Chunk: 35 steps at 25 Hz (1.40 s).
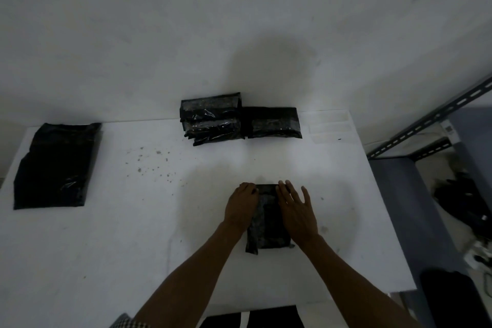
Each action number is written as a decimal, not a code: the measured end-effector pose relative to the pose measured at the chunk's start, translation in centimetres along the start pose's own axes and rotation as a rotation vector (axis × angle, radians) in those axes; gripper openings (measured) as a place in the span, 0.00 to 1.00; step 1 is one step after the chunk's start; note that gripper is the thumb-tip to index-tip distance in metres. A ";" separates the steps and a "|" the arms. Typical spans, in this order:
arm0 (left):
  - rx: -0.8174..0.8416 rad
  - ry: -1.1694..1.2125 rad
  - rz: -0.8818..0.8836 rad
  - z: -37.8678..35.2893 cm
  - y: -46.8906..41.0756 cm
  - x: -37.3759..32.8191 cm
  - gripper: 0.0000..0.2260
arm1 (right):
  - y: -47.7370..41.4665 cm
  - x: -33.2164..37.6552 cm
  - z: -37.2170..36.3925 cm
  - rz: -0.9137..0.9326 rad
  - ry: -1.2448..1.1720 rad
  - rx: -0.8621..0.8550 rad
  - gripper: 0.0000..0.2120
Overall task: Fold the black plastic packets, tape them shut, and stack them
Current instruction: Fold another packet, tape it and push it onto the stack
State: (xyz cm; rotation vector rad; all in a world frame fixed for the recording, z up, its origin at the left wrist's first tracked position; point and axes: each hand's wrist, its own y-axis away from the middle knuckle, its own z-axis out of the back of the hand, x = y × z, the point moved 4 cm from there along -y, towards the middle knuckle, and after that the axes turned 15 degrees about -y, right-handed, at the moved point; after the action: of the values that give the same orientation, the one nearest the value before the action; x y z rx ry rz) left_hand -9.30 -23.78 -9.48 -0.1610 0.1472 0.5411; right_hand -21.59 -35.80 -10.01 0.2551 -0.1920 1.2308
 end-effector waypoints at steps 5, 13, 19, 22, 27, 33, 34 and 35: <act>0.124 0.033 -0.025 -1.1 1.6 0.0 0.29 | 0.4 0.2 -1.0 -0.076 -0.060 0.039 0.39; 0.090 -0.063 -0.044 -1.2 2.5 -0.4 0.32 | 0.4 0.9 0.2 0.061 -0.113 -0.099 0.34; 0.092 -0.068 -0.035 -1.2 2.7 -0.2 0.31 | 0.3 0.9 -0.1 0.077 -0.216 -0.021 0.34; 0.059 0.027 0.015 -1.5 2.9 -0.1 0.28 | 0.0 0.9 -0.1 0.025 -0.236 -0.005 0.33; -0.104 0.177 0.117 0.1 2.7 0.7 0.14 | -0.5 1.3 0.5 -0.001 -0.159 0.006 0.30; 0.063 0.762 1.120 0.7 0.7 5.2 0.22 | -0.5 1.2 0.3 -0.016 -0.134 -0.050 0.30; 0.147 0.873 1.191 -0.1 0.4 5.7 0.25 | -0.6 1.3 0.2 -0.020 -0.128 -0.059 0.30; 0.191 0.934 1.194 -0.8 0.0 6.1 0.27 | -0.6 1.2 0.1 -0.021 -0.125 -0.069 0.29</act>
State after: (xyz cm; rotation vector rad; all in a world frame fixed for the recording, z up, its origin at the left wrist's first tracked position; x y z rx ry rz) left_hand -4.17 -20.87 -11.33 -0.1148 1.2534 1.6050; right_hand -20.64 -34.89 -9.62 0.2739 -0.3381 1.1855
